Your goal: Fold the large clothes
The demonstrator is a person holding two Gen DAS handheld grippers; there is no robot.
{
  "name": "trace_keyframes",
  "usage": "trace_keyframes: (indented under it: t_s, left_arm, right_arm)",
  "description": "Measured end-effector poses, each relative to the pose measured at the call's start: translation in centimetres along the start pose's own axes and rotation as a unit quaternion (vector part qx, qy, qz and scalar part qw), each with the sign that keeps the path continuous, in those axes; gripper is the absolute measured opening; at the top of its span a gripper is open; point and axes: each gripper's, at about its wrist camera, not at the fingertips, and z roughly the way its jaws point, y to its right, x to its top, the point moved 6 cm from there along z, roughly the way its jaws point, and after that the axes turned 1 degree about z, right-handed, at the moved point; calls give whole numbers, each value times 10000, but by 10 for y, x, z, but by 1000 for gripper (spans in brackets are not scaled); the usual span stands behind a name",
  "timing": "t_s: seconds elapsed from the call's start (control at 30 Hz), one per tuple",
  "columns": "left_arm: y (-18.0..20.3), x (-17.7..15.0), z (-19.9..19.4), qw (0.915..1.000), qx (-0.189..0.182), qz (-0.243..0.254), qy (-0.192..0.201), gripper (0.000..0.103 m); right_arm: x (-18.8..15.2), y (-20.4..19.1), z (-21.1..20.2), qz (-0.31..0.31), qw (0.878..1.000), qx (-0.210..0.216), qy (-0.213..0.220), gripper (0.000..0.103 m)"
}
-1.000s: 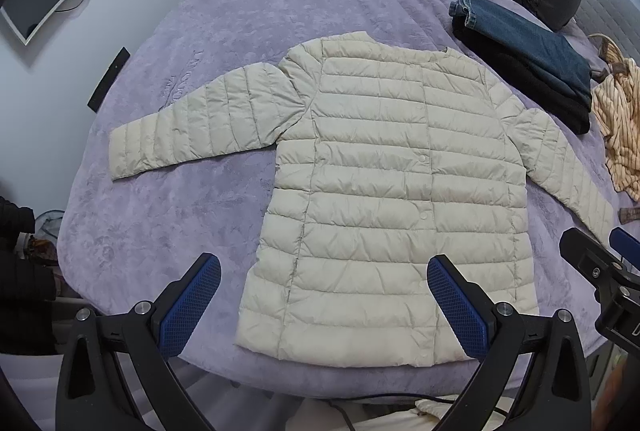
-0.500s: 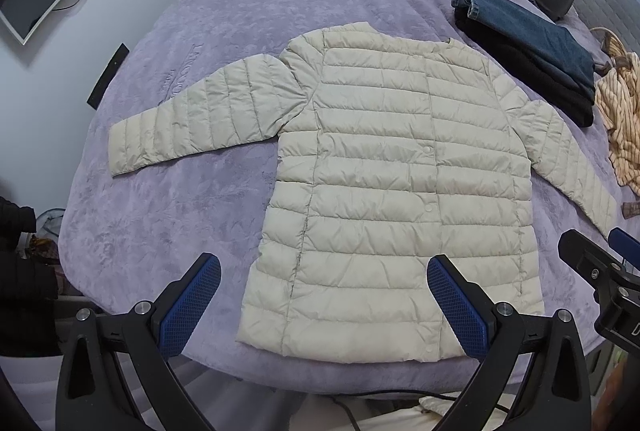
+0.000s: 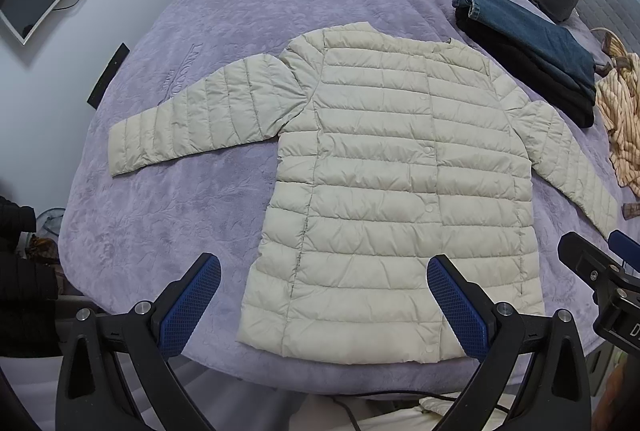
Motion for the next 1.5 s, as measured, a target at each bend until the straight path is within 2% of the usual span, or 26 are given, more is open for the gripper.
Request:
trace_keyframes:
  t_s: [1.5]
  left_arm:
    - [-3,-3,9,9999,-8,-30,-102,103]
  right_arm:
    - [-6,-7,9,-79,9997,-26,-223,103]
